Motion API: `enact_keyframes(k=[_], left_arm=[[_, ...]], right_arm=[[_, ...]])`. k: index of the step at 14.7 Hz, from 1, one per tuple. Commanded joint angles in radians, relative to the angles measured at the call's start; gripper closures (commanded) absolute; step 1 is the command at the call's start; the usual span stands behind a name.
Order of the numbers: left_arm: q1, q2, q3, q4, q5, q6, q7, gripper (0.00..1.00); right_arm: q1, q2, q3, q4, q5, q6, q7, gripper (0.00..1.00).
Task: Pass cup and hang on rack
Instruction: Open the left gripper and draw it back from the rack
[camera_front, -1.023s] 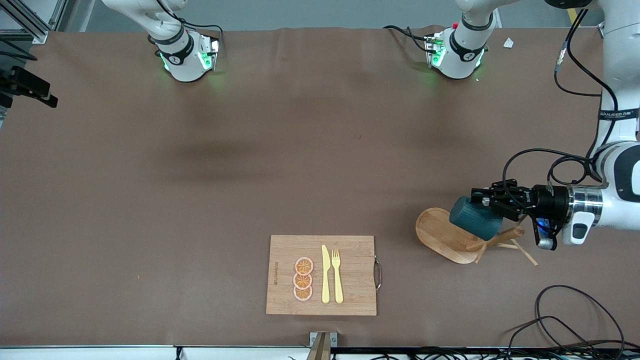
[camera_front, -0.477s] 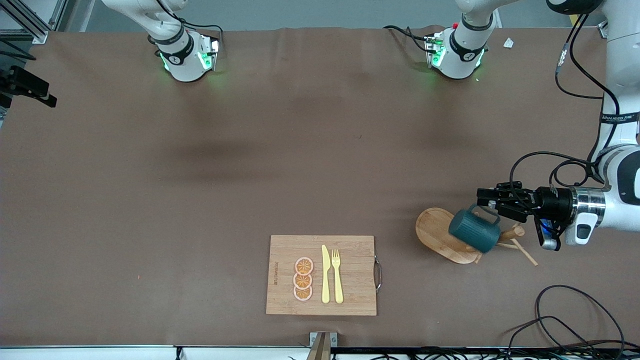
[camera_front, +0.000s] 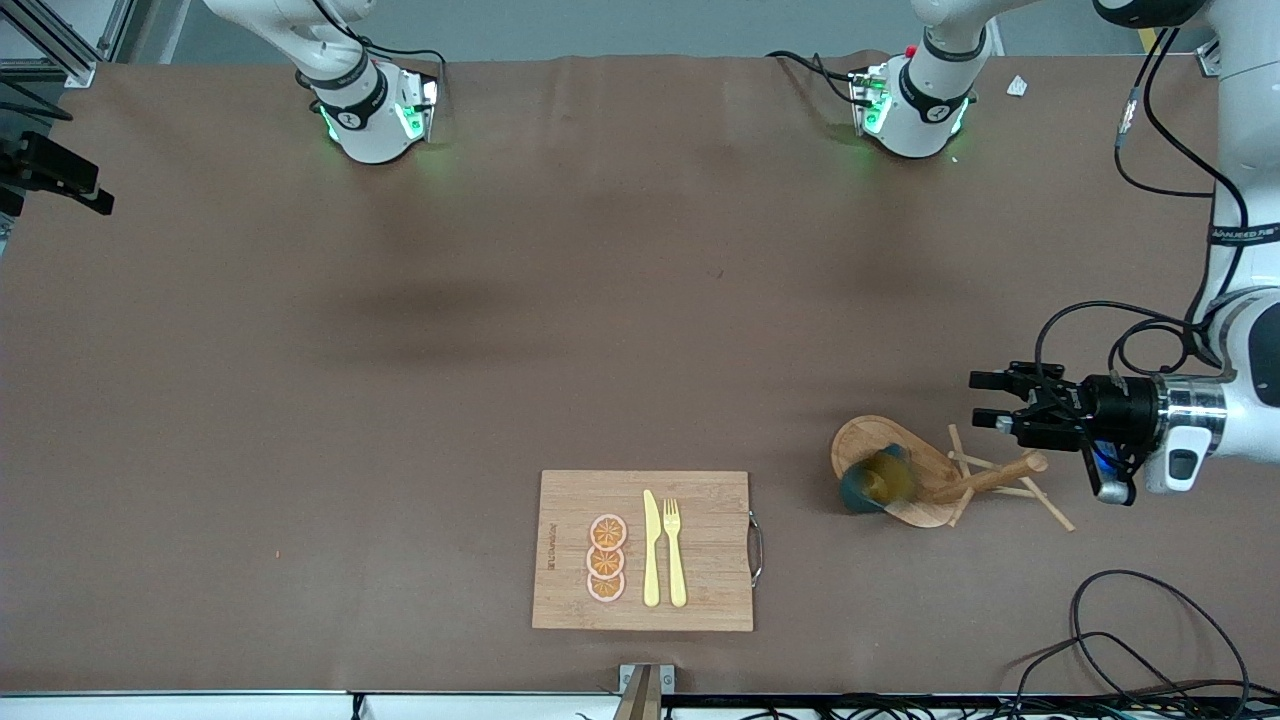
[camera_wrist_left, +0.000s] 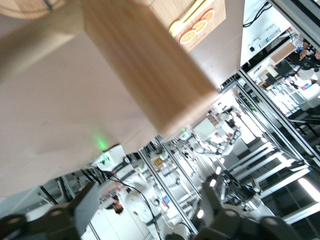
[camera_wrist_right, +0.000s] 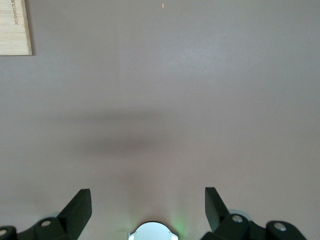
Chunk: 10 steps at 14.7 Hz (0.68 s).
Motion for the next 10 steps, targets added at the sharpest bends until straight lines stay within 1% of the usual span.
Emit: enact_keyframes(k=[1,3,5,8,10], left_arm=[[0.005,-0.075,-0.001,0.009,0.084,-0.006,-0.032,0.00],[0.002,-0.125,-0.001,0.010,0.147,-0.006,-0.064,0.00],[-0.008,-0.183,-0.014,0.013,0.266,-0.006,-0.099,0.00],[-0.079,-0.280,-0.030,0.039,0.502,-0.004,-0.101,0.00],[-0.123,-0.337,-0.042,0.042,0.634,-0.004,-0.075,0.00]], right_arm=[[0.003,-0.014,-0.005,-0.012,0.007,-0.003,-0.011,0.00],[0.003,-0.014,-0.005,-0.012,0.007,-0.003,-0.011,0.00],[0.003,-0.014,-0.005,-0.012,0.007,-0.002,-0.011,0.00],[0.003,-0.014,-0.005,-0.014,0.007,-0.002,-0.011,0.00],[0.003,-0.014,-0.005,-0.012,0.007,-0.002,-0.011,0.00]])
